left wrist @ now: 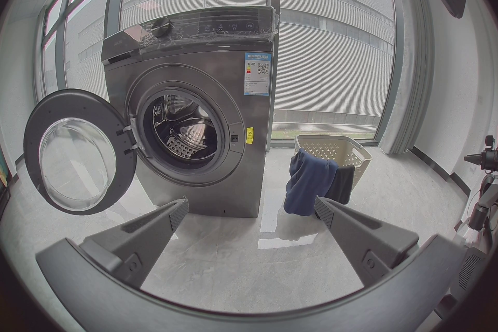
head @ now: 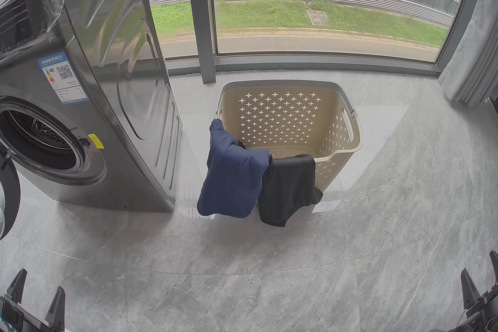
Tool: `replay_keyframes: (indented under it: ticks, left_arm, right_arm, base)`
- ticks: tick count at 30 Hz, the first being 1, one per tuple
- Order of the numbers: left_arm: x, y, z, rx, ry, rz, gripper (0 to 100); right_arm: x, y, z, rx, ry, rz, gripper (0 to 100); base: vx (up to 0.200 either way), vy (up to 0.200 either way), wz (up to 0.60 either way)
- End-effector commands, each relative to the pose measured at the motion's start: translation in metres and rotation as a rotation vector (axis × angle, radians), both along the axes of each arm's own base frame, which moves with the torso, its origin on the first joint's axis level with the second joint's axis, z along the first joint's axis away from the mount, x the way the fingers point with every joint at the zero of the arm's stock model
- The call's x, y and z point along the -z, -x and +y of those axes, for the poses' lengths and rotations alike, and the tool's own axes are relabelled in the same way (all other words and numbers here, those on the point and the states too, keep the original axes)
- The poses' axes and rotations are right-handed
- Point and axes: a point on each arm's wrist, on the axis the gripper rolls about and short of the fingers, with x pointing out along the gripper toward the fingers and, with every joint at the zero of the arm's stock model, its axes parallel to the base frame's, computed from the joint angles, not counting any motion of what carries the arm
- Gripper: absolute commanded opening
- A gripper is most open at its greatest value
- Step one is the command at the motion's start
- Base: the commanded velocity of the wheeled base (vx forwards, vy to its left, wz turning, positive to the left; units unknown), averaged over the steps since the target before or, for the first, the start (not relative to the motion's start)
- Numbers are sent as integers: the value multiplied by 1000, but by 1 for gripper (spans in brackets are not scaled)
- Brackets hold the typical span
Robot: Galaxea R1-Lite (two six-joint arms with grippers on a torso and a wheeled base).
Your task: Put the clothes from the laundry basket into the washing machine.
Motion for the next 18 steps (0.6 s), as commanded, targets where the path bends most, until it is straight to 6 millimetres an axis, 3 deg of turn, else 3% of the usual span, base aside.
replay_keyframes:
  ticks: [1,5,18]
  left_arm:
    - [4,0,0,0,0,-1,100]
    - [4,0,0,0,0,-1,100]
    - [4,0,0,0,0,-1,100]
  right_arm:
    - [5,-1,0,-1,0,13,100]
    - [5,-1,0,-1,0,13,100]
    - [5,-1,0,1,-1,13,100]
  base:
    - [200,0,0]
    - [200,0,0]
    - [0,0,0]
